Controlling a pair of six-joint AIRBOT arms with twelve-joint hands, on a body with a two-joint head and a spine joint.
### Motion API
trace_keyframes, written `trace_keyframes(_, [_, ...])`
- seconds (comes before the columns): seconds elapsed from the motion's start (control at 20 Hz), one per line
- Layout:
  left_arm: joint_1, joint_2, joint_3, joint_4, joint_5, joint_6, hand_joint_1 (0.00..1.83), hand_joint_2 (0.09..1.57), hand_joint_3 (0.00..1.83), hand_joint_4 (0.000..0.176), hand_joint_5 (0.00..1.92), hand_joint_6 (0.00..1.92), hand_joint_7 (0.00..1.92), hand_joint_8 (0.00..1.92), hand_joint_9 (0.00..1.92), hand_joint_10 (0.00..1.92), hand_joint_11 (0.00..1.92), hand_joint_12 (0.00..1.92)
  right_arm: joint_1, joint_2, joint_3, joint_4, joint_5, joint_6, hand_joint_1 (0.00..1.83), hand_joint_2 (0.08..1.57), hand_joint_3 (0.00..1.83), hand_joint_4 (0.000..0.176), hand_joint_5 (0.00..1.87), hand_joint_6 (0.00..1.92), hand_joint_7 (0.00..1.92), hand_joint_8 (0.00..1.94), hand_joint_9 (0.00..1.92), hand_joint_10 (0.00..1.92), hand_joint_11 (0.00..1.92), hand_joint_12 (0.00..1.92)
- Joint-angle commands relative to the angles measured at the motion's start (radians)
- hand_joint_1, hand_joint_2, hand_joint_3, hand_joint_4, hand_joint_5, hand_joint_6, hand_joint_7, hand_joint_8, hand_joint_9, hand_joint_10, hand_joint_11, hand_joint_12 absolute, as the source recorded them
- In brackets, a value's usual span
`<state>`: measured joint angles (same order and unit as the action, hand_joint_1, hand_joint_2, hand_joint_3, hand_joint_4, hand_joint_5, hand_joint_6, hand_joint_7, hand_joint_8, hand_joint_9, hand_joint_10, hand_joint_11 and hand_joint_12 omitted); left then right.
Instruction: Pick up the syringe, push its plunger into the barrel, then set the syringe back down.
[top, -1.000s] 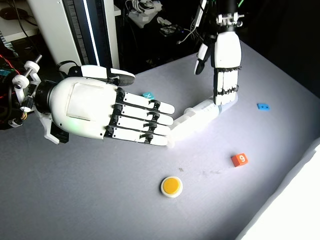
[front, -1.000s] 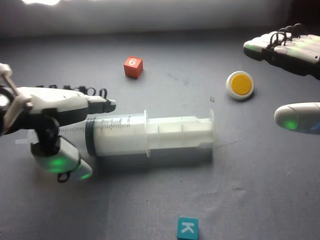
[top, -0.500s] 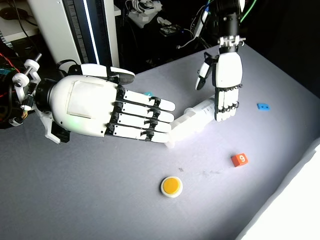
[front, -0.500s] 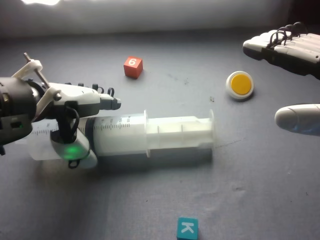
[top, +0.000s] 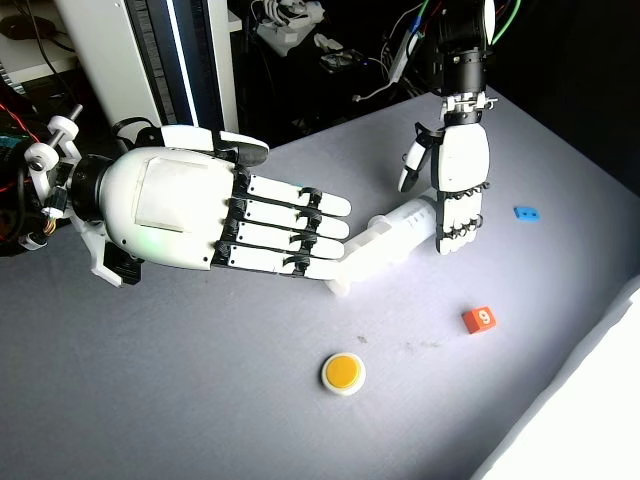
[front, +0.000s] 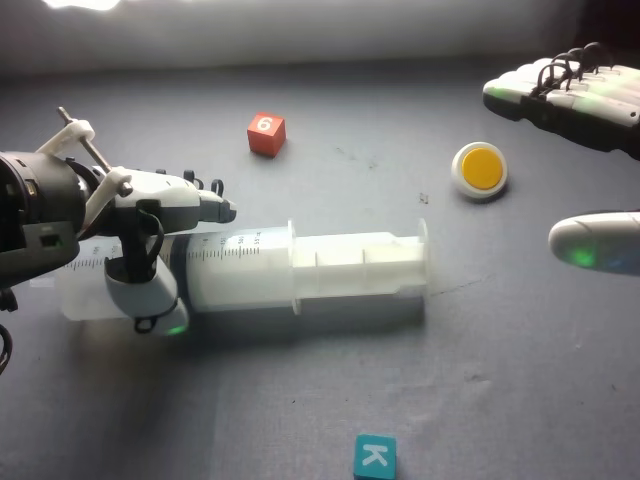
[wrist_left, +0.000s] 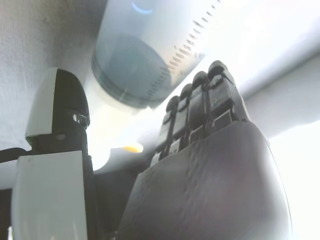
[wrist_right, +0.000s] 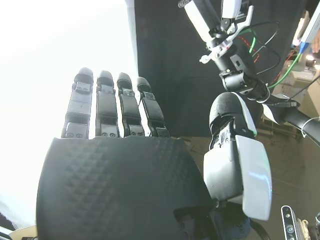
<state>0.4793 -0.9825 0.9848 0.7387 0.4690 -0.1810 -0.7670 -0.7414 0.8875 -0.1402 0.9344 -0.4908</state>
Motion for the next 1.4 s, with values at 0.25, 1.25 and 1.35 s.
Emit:
trace_keyframes(0.25, [0.012,-0.010,-0.009,0.024,-0.003,-0.003,1.18,1.03,0.00,0.000,0.24,0.02,0.30,0.01,0.29,0.02,0.00,0.89,0.003,0.004,-0.003,0.021,0.131,0.006,0.03,1.23,0.00,0.000,0.00,0.00,0.00,0.00,0.00,0.00,0.00,0.00])
trace_keyframes(1.25, [0.009,0.008,-0.025,0.025,-0.032,-0.004,1.36,1.17,0.00,0.000,0.81,1.02,0.91,1.19,0.81,1.40,0.61,1.41,0.004,-0.007,-0.007,0.072,0.150,0.056,0.08,1.22,0.00,0.000,0.01,0.00,0.01,0.00,0.00,0.00,0.00,0.00])
trace_keyframes(1.35, [-0.011,0.030,-0.033,0.024,-0.051,-0.004,1.36,1.17,0.00,0.000,0.79,1.05,0.89,1.22,0.82,1.38,0.63,1.33,0.004,-0.012,-0.009,0.101,0.178,0.106,0.10,1.21,0.00,0.000,0.04,0.01,0.03,0.01,0.01,0.00,0.00,0.00])
